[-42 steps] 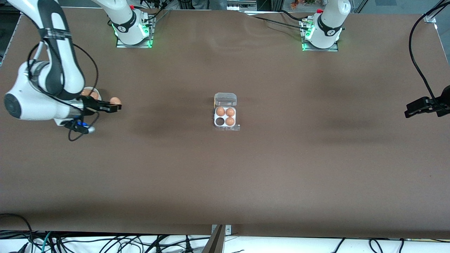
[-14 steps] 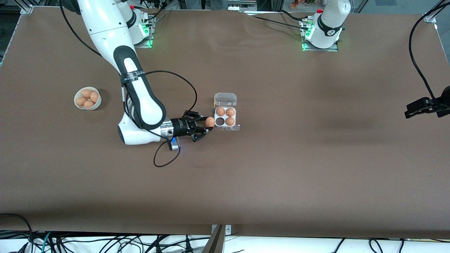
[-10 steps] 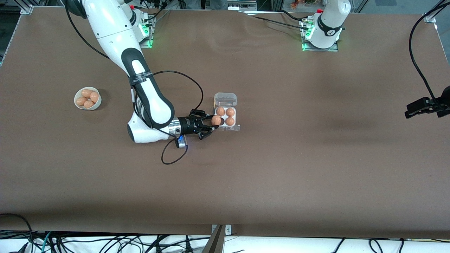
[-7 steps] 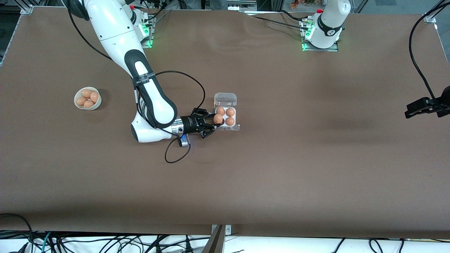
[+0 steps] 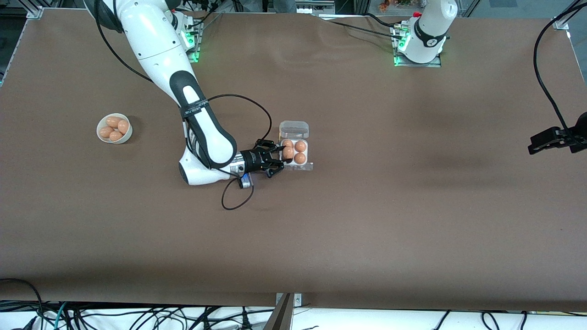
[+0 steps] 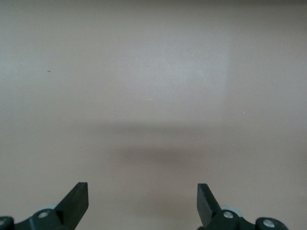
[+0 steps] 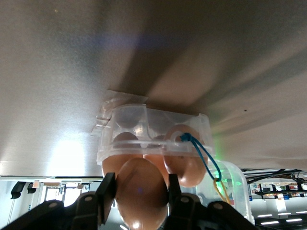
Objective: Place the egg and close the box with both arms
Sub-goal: 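Lower the egg into the empty box slot and open the right gripper, then withdraw the right gripper while the left gripper reaches toward the box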
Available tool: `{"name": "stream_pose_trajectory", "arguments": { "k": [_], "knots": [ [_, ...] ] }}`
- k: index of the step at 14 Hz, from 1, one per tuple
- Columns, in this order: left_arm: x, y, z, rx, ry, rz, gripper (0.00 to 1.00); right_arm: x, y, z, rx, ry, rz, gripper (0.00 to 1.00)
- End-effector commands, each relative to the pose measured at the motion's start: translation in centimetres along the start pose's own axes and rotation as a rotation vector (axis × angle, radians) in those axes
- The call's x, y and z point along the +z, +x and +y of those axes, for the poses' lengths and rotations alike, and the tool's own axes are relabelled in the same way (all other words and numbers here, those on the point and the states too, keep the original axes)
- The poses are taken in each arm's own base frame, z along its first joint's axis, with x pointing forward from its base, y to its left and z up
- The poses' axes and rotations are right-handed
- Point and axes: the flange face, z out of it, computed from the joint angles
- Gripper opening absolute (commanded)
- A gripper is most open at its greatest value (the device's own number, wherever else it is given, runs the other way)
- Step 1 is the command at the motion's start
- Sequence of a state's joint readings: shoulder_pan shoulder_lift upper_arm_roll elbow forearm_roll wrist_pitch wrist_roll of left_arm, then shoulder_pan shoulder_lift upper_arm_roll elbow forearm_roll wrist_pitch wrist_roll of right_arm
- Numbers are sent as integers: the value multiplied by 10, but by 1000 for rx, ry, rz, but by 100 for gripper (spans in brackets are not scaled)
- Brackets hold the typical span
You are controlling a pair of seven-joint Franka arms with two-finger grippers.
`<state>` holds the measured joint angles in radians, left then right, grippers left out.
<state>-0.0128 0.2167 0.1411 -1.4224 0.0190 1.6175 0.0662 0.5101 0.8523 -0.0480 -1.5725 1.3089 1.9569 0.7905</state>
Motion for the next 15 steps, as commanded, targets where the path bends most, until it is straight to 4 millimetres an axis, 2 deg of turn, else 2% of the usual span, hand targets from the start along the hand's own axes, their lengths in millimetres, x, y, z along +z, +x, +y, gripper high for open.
{"name": "stream_pose_trajectory", "arguments": {
  "k": [1,2,4,6,8,10,13,15],
  "knots": [
    [-5,3,-2,14,31,7,100,4,-3,-9,-1,28,-30,45],
    [-5,3,-2,16,31,7,100,10,-4,-9,5,32,-42,46],
    [-5,3,-2,14,31,7,100,13,0,-8,11,33,-46,62],
    [-5,3,-2,14,31,7,100,13,0,-8,12,34,-47,100],
    [-5,3,-2,16,31,7,100,9,-1,-11,-1,36,-46,100],
    [-5,3,-2,16,31,7,100,-5,-10,-24,-24,50,-37,100],
    [-5,3,1,11,29,6,100,-64,-9,-46,-111,58,78,100],
    [-4,3,14,27,24,-5,100,-103,-3,-51,-141,55,147,100]
  ]
}}
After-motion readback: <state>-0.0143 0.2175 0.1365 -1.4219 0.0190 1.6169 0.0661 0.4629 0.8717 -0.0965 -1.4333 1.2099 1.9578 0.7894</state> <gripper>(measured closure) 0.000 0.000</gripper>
